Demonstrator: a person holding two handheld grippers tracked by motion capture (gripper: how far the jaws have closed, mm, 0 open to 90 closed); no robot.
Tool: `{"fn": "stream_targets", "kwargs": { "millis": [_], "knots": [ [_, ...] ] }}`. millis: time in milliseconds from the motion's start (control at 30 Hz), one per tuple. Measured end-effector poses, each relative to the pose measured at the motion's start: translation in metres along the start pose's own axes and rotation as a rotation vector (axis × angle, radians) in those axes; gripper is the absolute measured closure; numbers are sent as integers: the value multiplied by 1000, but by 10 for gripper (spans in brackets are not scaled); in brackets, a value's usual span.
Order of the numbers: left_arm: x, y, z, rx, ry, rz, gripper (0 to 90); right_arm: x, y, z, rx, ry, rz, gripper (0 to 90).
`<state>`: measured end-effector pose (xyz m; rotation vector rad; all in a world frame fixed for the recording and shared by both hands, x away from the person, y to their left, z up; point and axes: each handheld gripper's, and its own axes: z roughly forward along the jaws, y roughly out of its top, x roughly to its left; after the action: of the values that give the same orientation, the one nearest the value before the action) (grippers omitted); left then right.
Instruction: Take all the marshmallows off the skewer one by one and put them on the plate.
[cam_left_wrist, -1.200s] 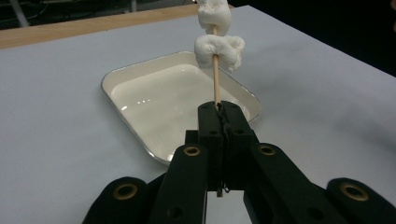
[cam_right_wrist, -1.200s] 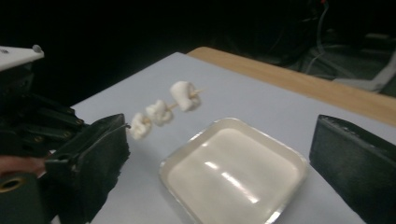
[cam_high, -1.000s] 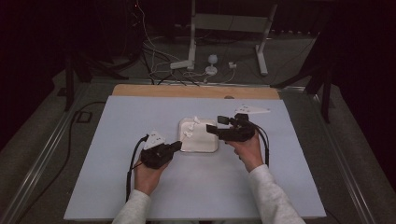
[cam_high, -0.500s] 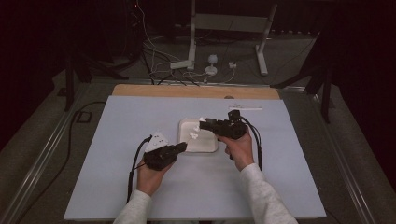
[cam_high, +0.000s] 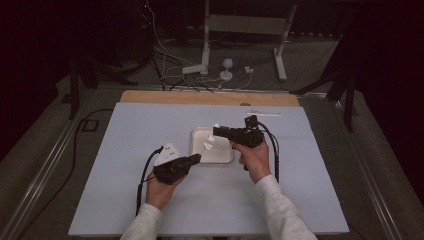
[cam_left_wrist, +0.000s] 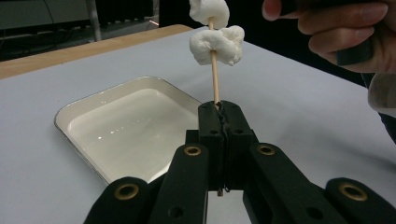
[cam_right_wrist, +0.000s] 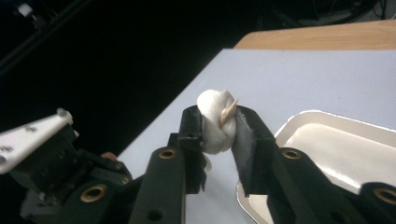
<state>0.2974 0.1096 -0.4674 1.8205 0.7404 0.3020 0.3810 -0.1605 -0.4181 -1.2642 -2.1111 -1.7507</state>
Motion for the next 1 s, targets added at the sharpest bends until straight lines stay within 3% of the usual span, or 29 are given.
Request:
{"fn": "stream_targets", "kwargs": {
  "millis": [167, 533, 567, 600, 633, 700, 733, 833, 1000],
  "knots": [
    [2, -3, -1, 7, 6, 3, 900, 3, 2, -4, -34, -37, -22, 785],
    [0, -2, -3, 46, 41, 52, 900, 6, 2, -9, -95, -120, -49, 835],
    [0, -2, -2, 67, 49, 59, 900, 7, 3, -12, -124, -156, -57, 840],
    [-1, -5, 0, 115, 77, 94, 900, 5, 5, -19, -174, -181, -45, 843],
    [-1, -10, 1, 142, 89, 95, 900, 5, 5, -19, -174, -181, -45, 843],
    [5, -14, -1, 131, 76, 37, 900, -6, 14, -39, -255, -163, 22, 843],
    [6, -13, -2, 120, 77, 28, 900, -12, 22, -52, -229, -152, 20, 840],
    [7, -8, -4, 90, 75, 16, 900, -11, 23, -60, -213, -176, -14, 837],
    [6, -8, -2, 83, 76, 3, 900, -13, 17, -51, -163, -173, -38, 830]
  ]
}}
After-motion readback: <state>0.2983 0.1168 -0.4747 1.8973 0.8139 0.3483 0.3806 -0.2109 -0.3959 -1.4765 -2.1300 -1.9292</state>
